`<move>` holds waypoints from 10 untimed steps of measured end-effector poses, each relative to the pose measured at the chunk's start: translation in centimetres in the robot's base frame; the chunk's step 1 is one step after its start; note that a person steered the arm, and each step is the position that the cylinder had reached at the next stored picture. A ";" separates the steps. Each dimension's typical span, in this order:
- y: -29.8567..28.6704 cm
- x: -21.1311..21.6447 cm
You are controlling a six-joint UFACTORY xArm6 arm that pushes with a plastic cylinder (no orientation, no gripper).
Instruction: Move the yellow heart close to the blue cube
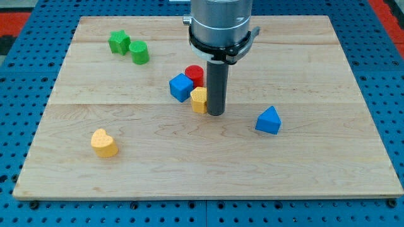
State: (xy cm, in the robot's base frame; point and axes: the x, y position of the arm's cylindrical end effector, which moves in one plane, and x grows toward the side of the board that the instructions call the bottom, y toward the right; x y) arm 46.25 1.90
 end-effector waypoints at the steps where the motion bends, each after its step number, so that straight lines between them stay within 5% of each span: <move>1: -1.4 -1.5; 2: -1.5 -0.8; 3: -3.0 7.6; 5: -17.0 11.7; 6: -21.2 11.9; 9: -12.6 -2.4; 10: -19.2 -0.4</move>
State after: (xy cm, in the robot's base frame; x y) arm 45.88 -17.26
